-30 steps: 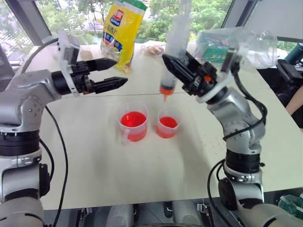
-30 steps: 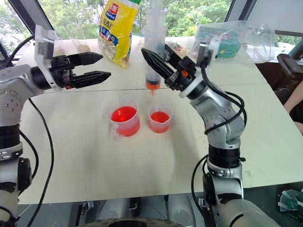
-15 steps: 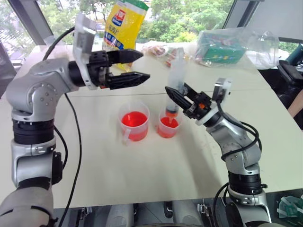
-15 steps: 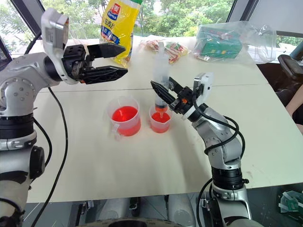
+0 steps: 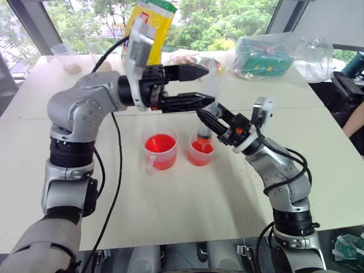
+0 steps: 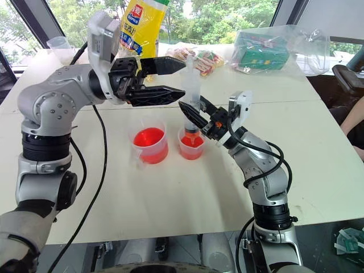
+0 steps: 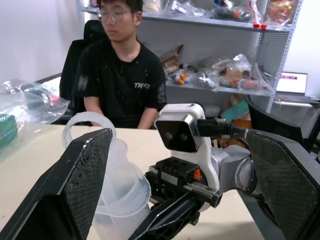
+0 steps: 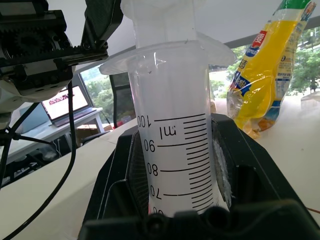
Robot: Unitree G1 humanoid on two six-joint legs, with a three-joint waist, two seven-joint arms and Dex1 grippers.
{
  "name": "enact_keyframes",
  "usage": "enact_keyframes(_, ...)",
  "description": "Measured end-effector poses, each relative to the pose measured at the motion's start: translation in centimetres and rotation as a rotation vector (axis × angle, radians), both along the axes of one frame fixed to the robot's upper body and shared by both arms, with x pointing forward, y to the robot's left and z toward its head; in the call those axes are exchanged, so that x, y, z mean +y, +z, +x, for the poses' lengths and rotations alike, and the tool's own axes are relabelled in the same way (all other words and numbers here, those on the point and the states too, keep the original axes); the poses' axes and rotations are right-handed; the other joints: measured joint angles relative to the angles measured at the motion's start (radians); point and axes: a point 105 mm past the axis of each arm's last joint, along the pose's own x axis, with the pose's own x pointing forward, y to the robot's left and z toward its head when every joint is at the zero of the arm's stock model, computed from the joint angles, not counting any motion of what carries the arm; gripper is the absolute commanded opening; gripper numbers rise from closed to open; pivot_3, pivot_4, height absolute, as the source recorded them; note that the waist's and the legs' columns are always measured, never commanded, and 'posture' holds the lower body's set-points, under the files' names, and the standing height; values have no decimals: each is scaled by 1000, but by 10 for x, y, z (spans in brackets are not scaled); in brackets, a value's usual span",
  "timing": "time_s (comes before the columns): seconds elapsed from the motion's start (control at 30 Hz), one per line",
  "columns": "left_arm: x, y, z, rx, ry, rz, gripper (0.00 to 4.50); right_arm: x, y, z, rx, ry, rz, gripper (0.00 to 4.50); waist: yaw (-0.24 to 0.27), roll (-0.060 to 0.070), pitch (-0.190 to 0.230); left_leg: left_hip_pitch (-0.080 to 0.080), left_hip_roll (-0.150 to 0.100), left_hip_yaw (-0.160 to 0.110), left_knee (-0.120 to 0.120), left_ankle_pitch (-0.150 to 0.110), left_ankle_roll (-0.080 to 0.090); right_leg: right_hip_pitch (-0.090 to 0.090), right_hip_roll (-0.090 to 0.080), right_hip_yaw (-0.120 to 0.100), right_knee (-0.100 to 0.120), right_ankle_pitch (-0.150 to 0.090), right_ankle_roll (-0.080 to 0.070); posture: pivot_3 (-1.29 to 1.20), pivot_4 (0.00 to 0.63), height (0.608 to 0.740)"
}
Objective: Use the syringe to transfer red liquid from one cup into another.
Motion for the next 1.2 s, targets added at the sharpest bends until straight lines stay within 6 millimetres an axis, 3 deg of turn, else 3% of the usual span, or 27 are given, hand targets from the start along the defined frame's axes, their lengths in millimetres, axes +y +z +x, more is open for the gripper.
enact_keyframes(0.53,-14,-6,12,1,9,14,4388,2,-3,0,8,0,-8,1364,1,0,0,0,0,0,0,0,0,0,0,0,0,0,0,0,150,740)
enact_keyframes(0.63,-14,-6,13,1,7,16,3602,2,-3,1,8,-1,-10,1364,1,0,0,0,0,0,0,0,0,0,0,0,0,0,0,0,150,740)
enact_keyframes(0.87,-10,-8,22,6,55,20,103,7,-4,-3,5,28,-21,1364,1,0,0,0,0,0,0,0,0,0,0,0,0,0,0,0,150,740)
enact_keyframes(1.2,-12,-14,27,-7,60,41,45,1,-4,-1,15,1,-43,1364,1,0,0,0,0,0,0,0,0,1,0,0,0,0,0,0,150,740)
